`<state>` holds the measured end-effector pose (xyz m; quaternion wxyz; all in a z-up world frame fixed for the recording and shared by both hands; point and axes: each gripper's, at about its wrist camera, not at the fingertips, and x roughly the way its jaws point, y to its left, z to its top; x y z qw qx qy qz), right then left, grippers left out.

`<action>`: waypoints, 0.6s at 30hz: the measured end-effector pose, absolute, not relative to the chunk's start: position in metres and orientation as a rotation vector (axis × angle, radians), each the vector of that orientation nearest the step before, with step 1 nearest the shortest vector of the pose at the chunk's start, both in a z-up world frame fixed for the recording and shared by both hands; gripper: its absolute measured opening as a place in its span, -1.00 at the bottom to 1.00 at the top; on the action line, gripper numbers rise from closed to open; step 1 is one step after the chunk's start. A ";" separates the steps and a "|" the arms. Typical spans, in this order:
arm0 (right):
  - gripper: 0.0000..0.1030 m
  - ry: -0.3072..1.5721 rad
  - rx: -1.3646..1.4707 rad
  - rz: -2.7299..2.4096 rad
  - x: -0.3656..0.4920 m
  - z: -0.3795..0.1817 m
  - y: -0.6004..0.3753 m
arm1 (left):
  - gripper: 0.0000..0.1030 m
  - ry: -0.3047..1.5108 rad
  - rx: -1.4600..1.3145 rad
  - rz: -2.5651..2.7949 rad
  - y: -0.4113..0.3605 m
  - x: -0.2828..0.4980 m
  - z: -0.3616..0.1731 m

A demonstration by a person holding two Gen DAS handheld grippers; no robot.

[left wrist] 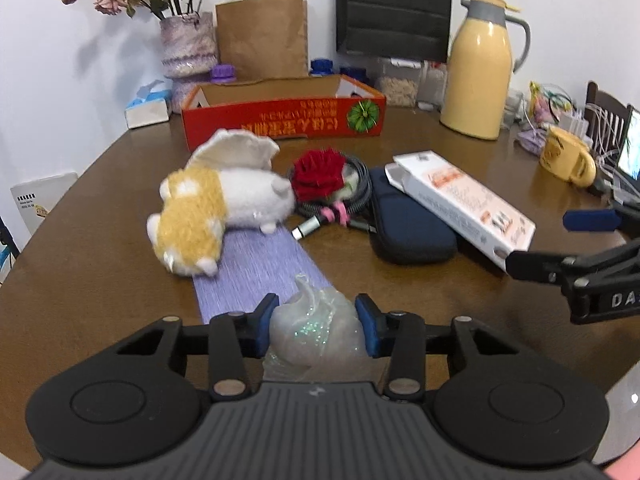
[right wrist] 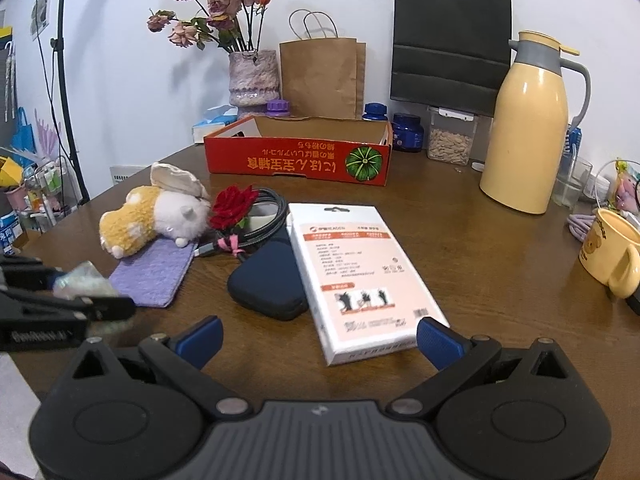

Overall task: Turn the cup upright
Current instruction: 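Close the left gripper on the plastic bag while the right gripper grasps the white READEN package, then carry the bag in the left gripper and package in the right gripper over the red box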

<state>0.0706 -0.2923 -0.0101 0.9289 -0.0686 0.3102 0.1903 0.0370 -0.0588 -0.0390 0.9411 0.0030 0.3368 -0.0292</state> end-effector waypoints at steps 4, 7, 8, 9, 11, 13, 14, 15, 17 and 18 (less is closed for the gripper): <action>1.00 0.634 -0.153 0.387 0.087 -0.009 -0.295 | -0.16 0.676 -0.006 -0.052 -0.056 0.046 -0.032; 1.00 0.633 -0.163 0.387 0.102 -0.008 -0.296 | -0.16 0.672 -0.015 -0.044 -0.055 0.053 -0.030; 1.00 0.633 -0.165 0.389 0.106 -0.008 -0.297 | -0.16 0.670 -0.018 -0.039 -0.054 0.056 -0.029; 1.00 0.636 -0.167 0.393 0.111 -0.009 -0.298 | -0.16 0.669 -0.020 -0.035 -0.053 0.058 -0.028; 1.00 0.644 -0.169 0.407 0.120 -0.010 -0.299 | -0.16 0.669 -0.023 -0.029 -0.052 0.063 -0.026; 1.00 0.656 -0.173 0.423 0.129 -0.014 -0.299 | -0.16 0.668 -0.023 -0.023 -0.052 0.068 -0.024; 1.00 0.663 -0.175 0.432 0.134 -0.016 -0.299 | -0.16 0.667 -0.025 -0.021 -0.052 0.070 -0.023; 1.00 0.668 -0.176 0.438 0.137 -0.018 -0.298 | -0.16 0.666 -0.025 -0.020 -0.052 0.071 -0.023; 1.00 0.676 -0.176 0.446 0.145 -0.021 -0.298 | -0.16 0.665 -0.026 -0.018 -0.053 0.075 -0.022; 1.00 0.679 -0.175 0.451 0.149 -0.022 -0.299 | -0.16 0.664 -0.027 -0.017 -0.053 0.077 -0.021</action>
